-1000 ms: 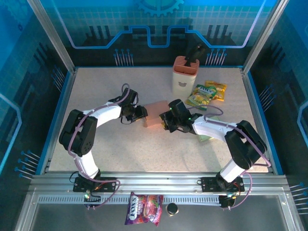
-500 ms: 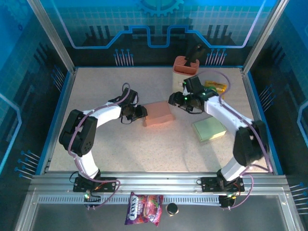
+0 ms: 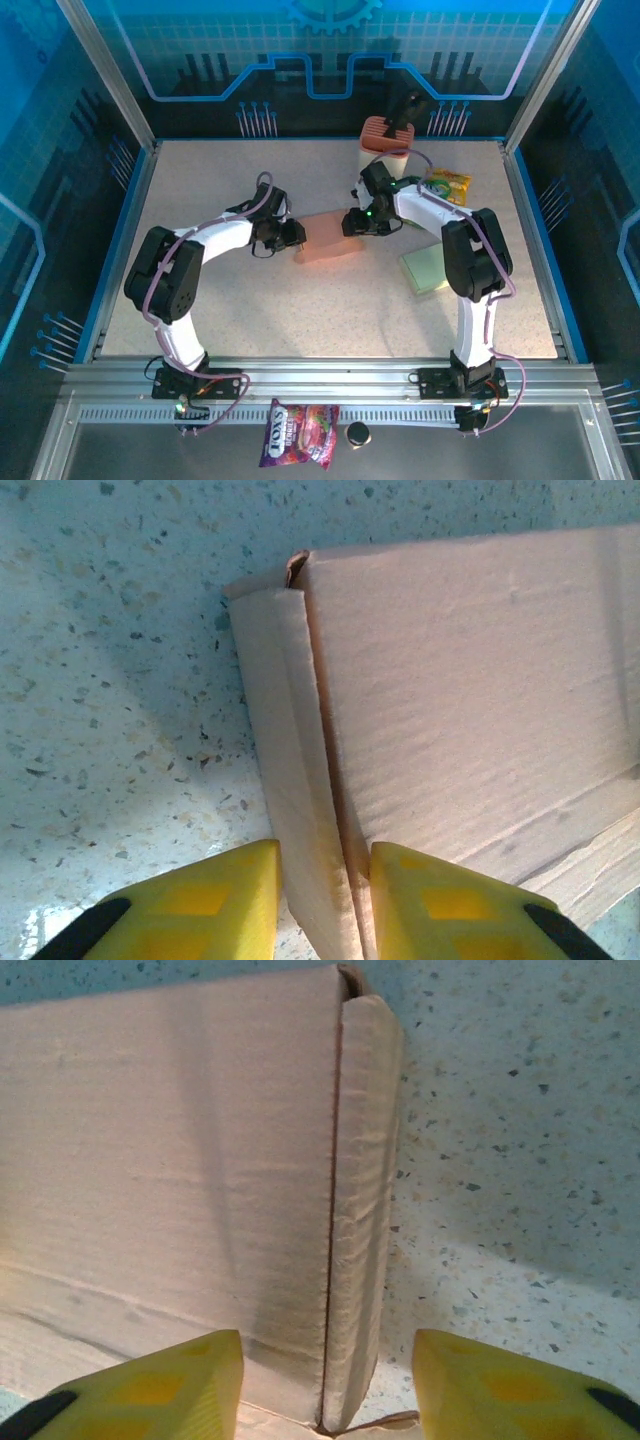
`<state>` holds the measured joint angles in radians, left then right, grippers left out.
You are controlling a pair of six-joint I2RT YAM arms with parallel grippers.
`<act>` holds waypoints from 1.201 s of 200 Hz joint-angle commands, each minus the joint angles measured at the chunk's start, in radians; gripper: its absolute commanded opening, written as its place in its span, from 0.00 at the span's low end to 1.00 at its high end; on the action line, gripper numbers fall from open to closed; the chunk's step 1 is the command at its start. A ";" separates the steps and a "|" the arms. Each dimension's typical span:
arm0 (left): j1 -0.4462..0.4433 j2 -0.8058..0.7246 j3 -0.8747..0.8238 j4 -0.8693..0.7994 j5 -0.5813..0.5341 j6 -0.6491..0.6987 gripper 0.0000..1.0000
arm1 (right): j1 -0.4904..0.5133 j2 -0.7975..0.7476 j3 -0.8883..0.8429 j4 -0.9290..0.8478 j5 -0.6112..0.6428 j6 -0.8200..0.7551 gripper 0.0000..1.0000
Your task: Fold the paper box
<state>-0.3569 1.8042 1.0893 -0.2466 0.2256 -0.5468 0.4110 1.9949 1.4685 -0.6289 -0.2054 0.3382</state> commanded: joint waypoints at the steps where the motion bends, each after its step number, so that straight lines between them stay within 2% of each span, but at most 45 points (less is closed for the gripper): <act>1: 0.009 0.019 0.001 0.006 0.027 0.021 0.28 | -0.009 0.022 0.023 -0.012 -0.044 -0.021 0.44; 25: 0.009 0.026 0.001 0.012 0.054 0.024 0.21 | -0.009 0.025 0.008 0.001 -0.076 -0.017 0.36; 59: 0.009 0.001 -0.023 0.007 0.075 0.013 0.18 | -0.005 -0.030 -0.053 0.016 -0.106 0.003 0.27; 117: -0.010 -0.135 -0.164 -0.011 0.165 -0.034 0.16 | 0.050 -0.287 -0.356 0.080 -0.189 0.111 0.23; 145: -0.032 -0.201 -0.221 -0.031 0.175 -0.043 0.19 | 0.072 -0.389 -0.474 0.135 -0.177 0.175 0.29; 180: -0.030 -0.226 -0.206 -0.071 0.138 -0.012 0.28 | 0.026 -0.449 -0.485 0.172 -0.132 0.155 0.42; 210: -0.022 -0.211 -0.147 -0.089 0.131 -0.010 0.34 | -0.032 -0.374 -0.387 0.148 -0.160 0.087 0.47; 240: -0.010 -0.206 -0.132 -0.102 0.109 -0.041 0.40 | -0.046 -0.247 -0.268 0.124 -0.182 0.035 0.50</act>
<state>-0.3817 1.6051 0.9257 -0.3096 0.3553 -0.5766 0.3771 1.6611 1.1160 -0.4953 -0.3546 0.4381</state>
